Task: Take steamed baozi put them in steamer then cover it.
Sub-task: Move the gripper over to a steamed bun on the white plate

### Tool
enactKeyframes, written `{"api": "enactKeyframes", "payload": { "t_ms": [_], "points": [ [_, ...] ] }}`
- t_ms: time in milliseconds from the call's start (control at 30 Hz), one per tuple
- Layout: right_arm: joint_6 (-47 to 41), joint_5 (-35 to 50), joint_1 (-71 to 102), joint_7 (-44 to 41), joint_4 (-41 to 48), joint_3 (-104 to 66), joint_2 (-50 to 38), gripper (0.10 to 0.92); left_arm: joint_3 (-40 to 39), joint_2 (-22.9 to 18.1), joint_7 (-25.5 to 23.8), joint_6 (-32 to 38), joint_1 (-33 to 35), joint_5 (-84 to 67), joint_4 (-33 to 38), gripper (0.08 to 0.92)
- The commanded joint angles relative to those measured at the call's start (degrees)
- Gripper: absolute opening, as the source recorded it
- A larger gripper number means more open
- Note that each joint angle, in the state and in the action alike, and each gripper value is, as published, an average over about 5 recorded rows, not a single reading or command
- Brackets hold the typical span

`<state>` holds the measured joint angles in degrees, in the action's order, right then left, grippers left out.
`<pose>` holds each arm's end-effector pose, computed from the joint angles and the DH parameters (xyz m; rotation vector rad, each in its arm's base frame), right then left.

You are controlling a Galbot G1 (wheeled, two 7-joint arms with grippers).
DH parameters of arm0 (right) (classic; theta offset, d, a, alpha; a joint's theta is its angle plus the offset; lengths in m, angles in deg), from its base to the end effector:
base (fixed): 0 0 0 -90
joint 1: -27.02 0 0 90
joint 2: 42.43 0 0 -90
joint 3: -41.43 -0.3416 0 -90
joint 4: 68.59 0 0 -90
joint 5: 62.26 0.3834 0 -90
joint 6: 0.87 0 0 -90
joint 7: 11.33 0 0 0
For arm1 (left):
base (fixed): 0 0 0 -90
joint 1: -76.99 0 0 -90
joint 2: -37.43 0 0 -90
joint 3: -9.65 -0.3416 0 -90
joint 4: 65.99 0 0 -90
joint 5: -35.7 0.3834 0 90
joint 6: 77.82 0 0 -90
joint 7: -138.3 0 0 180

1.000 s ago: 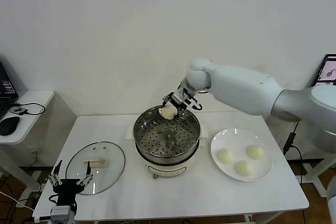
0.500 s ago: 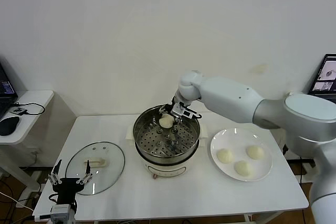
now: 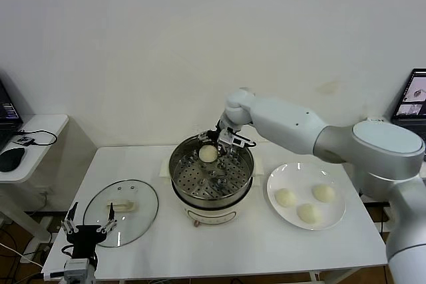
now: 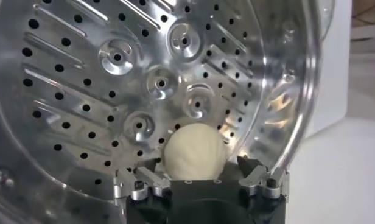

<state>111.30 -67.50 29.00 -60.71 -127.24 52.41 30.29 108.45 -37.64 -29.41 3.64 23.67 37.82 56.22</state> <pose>0.6096 0.1462 -0.0835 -1.8994 0.9283 -2.2948 0.1855 0.0833 -0.2876 0.3177 -2.9099 -0.5326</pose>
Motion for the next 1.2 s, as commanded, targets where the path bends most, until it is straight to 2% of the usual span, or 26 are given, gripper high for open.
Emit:
{"api": "enactKeyframes", "payload": {
  "t_ms": [33,333,500,633,900,1200],
  "points": [
    [-17.9,15.2,-6.7,-5.6,-12.1,1.2,-7.3,0.823,0.1,0.4,-0.3,-0.2,-0.1,-0.1,1.0,0.823],
    [-37.1,18.3,-12.0,-8.2,-28.6,0.9,-28.6,0.823,0.3,1.9,-0.7,-0.4,-0.3,-0.7,1.8,0.823],
    [-39.5,17.2,-9.5,-8.2,-35.9,0.1,-41.9,0.823,-0.5,2.3,-0.7,-0.4,-0.5,-0.6,1.8,0.823],
    [-38.8,13.5,-4.9,-7.8,-38.5,-1.4,-49.0,0.823,-1.0,2.6,-0.7,-0.4,-0.6,-0.3,1.6,0.823],
    [-36.3,6.1,9.7,-6.9,-37.6,-6.7,-53.3,0.823,-1.3,2.6,-0.7,-0.5,-0.7,0.2,1.0,0.823],
    [-34.7,1.4,27.8,-6.5,-31.1,-19.5,-48.6,0.823,-0.6,2.1,-0.7,-0.5,0.0,0.9,0.6,0.823]
  ]
}}
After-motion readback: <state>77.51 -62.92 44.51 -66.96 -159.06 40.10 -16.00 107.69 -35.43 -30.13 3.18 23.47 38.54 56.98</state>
